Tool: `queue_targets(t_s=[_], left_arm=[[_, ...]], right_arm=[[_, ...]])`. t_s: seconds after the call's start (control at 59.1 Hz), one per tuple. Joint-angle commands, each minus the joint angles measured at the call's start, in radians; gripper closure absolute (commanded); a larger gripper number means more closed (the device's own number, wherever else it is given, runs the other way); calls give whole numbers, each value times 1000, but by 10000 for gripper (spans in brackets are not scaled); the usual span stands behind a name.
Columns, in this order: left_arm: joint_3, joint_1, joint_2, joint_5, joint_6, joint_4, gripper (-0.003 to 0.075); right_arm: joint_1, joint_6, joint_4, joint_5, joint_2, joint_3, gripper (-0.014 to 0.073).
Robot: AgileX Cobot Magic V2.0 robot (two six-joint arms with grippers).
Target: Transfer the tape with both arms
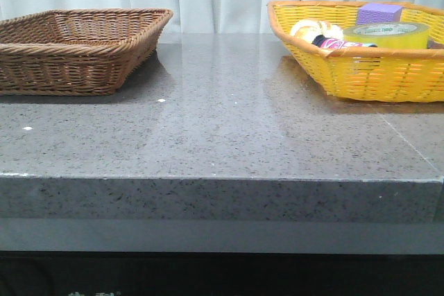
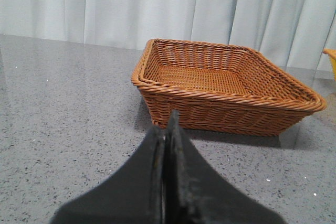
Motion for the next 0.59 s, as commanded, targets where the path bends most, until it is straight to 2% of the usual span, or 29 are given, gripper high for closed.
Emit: queue_targets(t_s=[0.0, 0.203, 0.338, 0.457, 0.575], left_arm=[[39, 2, -17, -87, -2, -1, 740], [39, 2, -17, -135, -2, -1, 740], [1, 2, -17, -120, -2, -1, 740], [-124, 2, -15, -44, -2, -1, 740], [-270, 2, 10, 93, -2, -1, 740]], right_arm=[[-3, -5, -8, -86, -26, -27, 662], [-3, -6, -8, -90, -26, -27, 662], [-3, -7, -3, -85, -26, -38, 662], [-3, -7, 41, -34, -26, -116, 662], [-3, -7, 46, 74, -15, -228, 662]])
